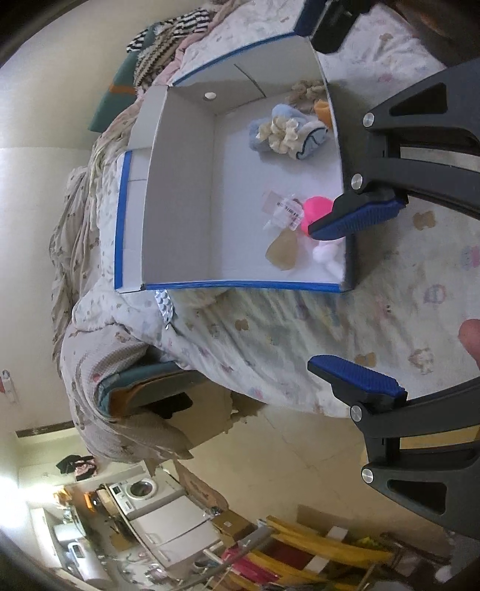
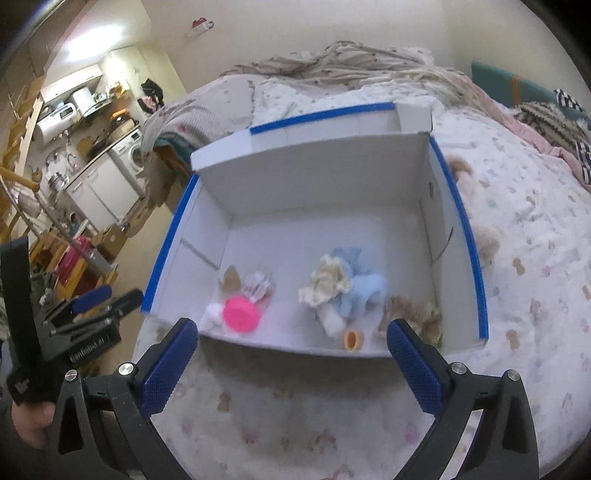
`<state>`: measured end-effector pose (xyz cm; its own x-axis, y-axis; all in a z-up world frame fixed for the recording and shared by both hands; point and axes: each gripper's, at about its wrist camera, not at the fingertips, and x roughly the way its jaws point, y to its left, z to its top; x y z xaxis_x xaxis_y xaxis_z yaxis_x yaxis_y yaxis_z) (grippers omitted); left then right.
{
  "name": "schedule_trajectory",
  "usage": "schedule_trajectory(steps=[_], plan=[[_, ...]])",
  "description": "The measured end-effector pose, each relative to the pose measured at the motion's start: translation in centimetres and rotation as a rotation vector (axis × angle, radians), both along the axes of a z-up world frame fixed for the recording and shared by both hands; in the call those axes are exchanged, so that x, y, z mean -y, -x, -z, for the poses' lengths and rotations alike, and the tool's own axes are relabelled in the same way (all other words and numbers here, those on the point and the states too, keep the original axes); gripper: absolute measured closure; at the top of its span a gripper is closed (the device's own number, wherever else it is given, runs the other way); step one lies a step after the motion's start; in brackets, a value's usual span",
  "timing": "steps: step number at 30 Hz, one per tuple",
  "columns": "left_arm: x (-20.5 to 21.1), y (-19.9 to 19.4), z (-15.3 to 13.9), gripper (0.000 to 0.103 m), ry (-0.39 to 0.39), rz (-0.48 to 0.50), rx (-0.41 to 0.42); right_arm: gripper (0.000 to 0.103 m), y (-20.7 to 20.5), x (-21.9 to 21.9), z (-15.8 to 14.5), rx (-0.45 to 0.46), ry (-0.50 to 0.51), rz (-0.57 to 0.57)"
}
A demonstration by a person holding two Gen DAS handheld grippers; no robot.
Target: Organize soft objects
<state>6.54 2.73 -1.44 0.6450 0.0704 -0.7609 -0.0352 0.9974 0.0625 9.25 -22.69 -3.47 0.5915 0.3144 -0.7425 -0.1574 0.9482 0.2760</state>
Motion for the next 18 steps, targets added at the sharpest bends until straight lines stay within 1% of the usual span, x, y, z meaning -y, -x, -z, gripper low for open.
schedule_trajectory(steps=[3, 4, 6, 7, 8, 10, 13, 15, 18], plan=[[0.1, 1.6, -0.6, 0.041, -0.003, -0.024, 0.017, 0.000, 1.2, -0.2, 0.0, 0.001, 0.018, -0.003], [0.3, 2.2, -0.8, 0.041, -0.023, -0.024, 0.039, 0.000, 1.6, -0.2, -0.1, 0.005, 0.021, -0.003], [1.1, 3.3, -1.4, 0.035, -0.078, -0.013, 0.097, 0.000, 2.2, -0.2, -0.3, 0.015, 0.020, -0.001], [1.4, 4.1, -1.9, 0.025, -0.096, -0.007, 0.144, 0.000, 2.5, -0.1, -0.4, 0.017, 0.017, 0.002], [1.4, 4.6, -2.3, 0.018, -0.089, -0.003, 0.170, 0.000, 2.8, 0.0, -0.5, 0.020, 0.008, 0.008], [1.1, 5.6, -3.3, 0.016, -0.052, 0.002, 0.233, 0.000, 3.3, 0.4, -0.7, 0.029, -0.008, 0.035], [0.3, 6.2, -4.1, 0.006, -0.017, -0.030, 0.294, 0.000, 3.7, 0.8, -1.2, 0.062, -0.021, 0.068], [-0.1, 6.0, -4.4, 0.005, -0.005, -0.052, 0.301, 0.000, 4.0, 0.6, -1.9, 0.112, -0.004, 0.084], [-0.8, 5.3, -4.2, 0.005, 0.025, -0.077, 0.276, 0.000, 4.4, 0.3, -2.8, 0.199, 0.031, 0.102]])
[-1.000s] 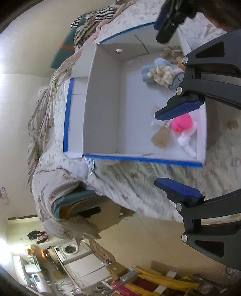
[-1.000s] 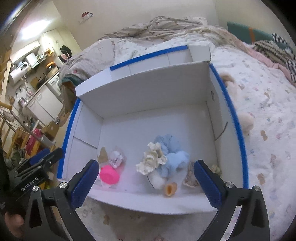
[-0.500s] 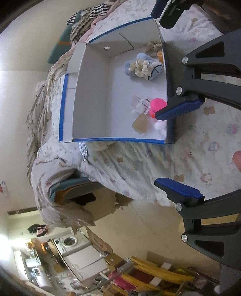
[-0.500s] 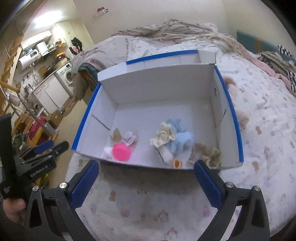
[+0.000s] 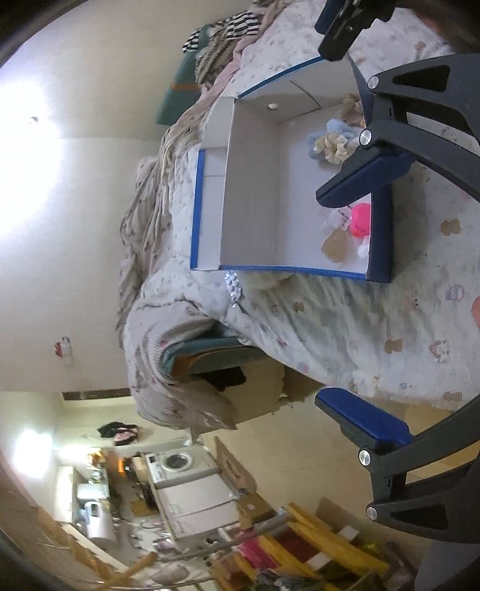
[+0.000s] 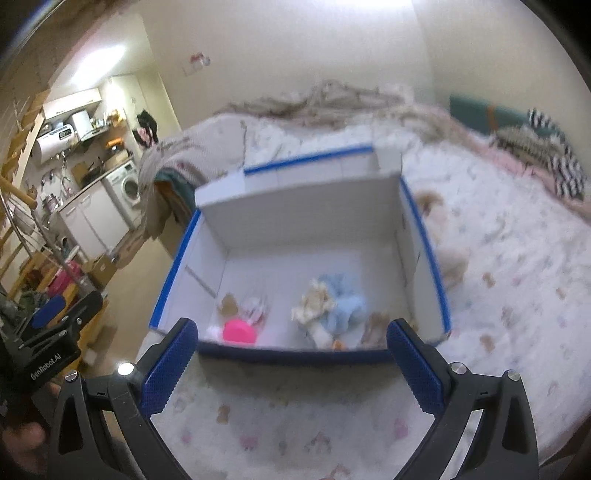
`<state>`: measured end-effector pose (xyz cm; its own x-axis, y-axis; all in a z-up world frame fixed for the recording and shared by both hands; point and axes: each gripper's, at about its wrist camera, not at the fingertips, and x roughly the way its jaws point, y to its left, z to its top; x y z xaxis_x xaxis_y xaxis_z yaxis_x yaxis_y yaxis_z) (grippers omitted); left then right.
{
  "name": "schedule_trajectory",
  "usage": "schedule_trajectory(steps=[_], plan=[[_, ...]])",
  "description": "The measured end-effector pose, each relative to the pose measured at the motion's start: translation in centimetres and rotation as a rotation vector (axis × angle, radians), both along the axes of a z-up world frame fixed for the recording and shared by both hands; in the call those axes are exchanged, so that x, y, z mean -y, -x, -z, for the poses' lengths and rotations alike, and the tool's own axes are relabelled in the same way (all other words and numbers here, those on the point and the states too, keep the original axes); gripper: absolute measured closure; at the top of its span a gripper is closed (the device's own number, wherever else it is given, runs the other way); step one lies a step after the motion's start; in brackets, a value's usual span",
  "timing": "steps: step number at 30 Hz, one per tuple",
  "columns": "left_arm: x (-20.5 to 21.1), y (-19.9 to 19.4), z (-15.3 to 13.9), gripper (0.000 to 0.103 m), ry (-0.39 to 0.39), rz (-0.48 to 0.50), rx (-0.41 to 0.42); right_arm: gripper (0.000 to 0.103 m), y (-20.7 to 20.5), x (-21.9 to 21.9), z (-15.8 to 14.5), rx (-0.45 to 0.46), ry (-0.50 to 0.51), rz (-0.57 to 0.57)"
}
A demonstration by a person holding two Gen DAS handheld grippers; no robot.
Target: Organize soft objects
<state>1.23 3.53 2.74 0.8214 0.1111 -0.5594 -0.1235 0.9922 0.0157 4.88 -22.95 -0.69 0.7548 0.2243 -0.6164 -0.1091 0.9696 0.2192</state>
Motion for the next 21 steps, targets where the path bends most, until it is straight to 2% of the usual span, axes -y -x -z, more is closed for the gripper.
schedule_trajectory(steps=[3, 9, 13, 21], plan=[[-0.2, -0.5, 0.4, 0.005, 0.016, -0.005, -0.025, 0.000, 0.0, -0.4, -0.2, 0.074, 0.045, 0.015], [-0.1, -1.2, 1.4, 0.005, 0.033, 0.001, -0.050, 0.000, -1.2, -1.0, 0.9, 0.048, 0.069, 0.000], [0.1, -1.6, 1.7, 0.005, 0.018, 0.011, -0.058, 0.000, -1.4, -1.5, 0.9, 0.064, 0.091, -0.003], [0.4, -1.5, 1.7, 0.005, 0.018, 0.012, -0.044, 0.000, -1.4, -1.5, 1.0, 0.061, 0.092, -0.005]])
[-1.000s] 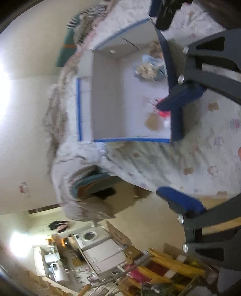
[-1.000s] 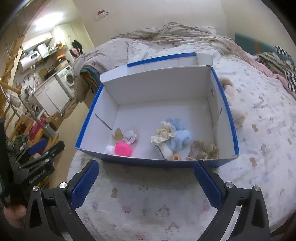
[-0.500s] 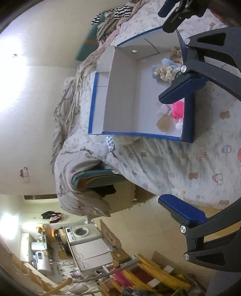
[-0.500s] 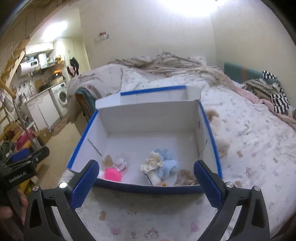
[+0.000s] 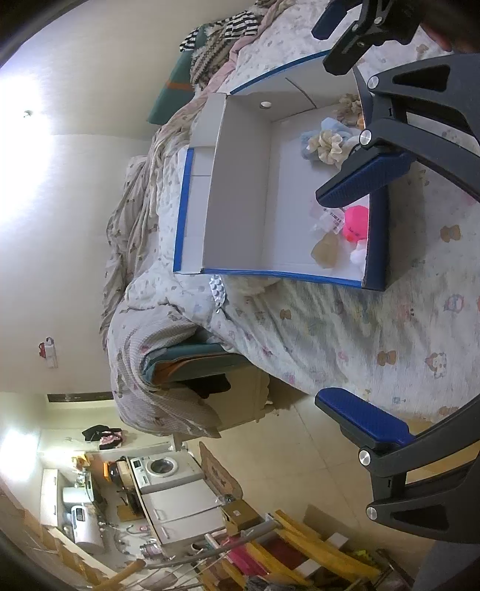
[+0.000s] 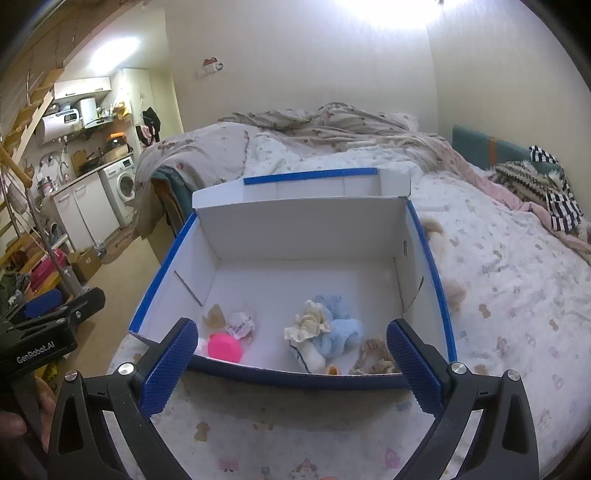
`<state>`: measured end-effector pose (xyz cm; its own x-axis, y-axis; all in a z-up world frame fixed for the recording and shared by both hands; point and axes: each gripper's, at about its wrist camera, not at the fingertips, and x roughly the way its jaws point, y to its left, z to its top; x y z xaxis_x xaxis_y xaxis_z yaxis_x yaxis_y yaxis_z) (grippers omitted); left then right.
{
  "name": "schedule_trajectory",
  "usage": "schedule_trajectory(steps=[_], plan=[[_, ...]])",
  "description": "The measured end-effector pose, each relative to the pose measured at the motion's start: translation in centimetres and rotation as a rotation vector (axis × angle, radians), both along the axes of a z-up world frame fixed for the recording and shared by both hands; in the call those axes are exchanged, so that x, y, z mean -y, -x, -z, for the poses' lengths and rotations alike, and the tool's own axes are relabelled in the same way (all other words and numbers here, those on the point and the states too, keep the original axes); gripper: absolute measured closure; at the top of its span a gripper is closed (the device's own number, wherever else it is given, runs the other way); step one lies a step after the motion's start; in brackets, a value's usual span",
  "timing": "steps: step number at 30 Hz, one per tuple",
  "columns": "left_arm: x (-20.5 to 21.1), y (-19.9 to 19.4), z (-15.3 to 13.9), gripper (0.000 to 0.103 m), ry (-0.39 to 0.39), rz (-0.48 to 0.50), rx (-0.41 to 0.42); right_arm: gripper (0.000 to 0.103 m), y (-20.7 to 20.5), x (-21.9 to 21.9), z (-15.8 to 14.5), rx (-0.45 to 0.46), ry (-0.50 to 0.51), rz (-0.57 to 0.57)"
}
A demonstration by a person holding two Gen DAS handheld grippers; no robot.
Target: Organize soft objects
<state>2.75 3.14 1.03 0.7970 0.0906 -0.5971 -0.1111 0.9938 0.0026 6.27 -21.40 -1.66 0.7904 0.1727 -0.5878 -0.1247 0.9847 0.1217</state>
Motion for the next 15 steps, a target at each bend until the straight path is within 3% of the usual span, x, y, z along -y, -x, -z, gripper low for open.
schedule_trajectory(steps=[15], plan=[[0.28, 0.11, 0.10, 0.005, 0.001, 0.022, -0.012, 0.000, -0.27, 0.29, 0.59, -0.027, -0.008, 0.008]])
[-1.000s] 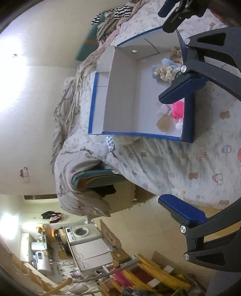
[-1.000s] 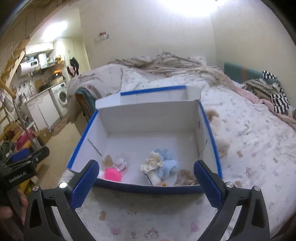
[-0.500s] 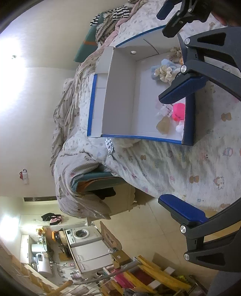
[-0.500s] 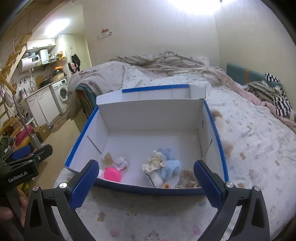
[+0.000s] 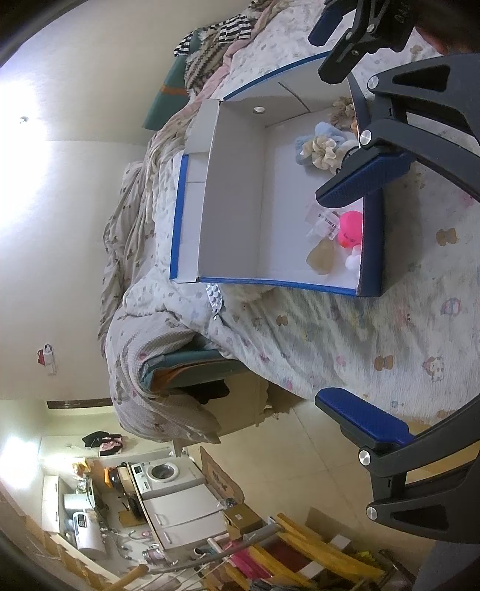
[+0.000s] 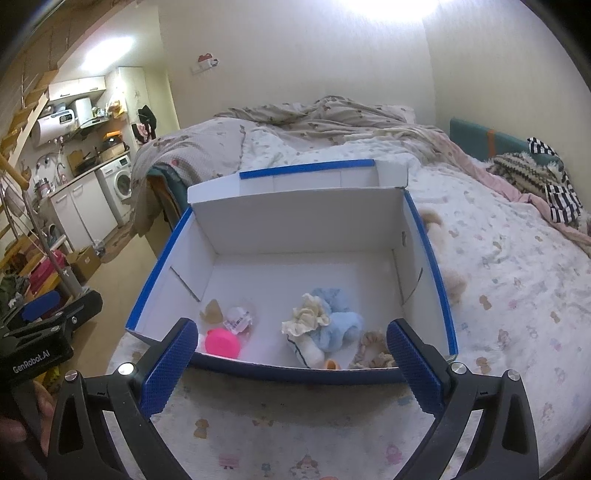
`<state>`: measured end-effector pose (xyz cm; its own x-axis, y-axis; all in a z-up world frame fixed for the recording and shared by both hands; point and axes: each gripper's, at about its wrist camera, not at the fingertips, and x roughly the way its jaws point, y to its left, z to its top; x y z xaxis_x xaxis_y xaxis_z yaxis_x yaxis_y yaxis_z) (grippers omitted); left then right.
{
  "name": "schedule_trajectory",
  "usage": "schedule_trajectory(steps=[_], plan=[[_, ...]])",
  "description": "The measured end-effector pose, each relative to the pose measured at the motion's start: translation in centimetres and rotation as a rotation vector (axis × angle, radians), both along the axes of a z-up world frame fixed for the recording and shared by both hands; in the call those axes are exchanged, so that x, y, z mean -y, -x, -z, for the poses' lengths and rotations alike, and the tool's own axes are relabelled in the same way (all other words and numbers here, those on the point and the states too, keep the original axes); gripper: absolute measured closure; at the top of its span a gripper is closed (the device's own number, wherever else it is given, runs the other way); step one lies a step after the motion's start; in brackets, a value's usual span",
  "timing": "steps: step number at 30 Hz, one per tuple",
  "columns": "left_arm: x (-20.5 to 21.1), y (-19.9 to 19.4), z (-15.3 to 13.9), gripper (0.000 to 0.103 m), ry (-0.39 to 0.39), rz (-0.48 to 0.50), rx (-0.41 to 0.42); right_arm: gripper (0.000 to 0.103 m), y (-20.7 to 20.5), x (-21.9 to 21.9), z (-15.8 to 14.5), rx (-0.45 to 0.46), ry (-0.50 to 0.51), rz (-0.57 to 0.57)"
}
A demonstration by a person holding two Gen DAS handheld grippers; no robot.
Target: Organize soft objects
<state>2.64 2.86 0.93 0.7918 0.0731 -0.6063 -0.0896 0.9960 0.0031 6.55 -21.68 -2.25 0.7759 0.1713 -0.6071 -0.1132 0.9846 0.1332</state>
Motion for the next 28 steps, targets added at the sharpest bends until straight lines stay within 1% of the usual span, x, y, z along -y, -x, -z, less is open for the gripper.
schedule_trajectory(steps=[28], plan=[[0.51, -0.14, -0.16, 0.005, -0.015, 0.027, 0.003, 0.000, -0.16, 0.27, 0.02, -0.002, -0.003, 0.007]])
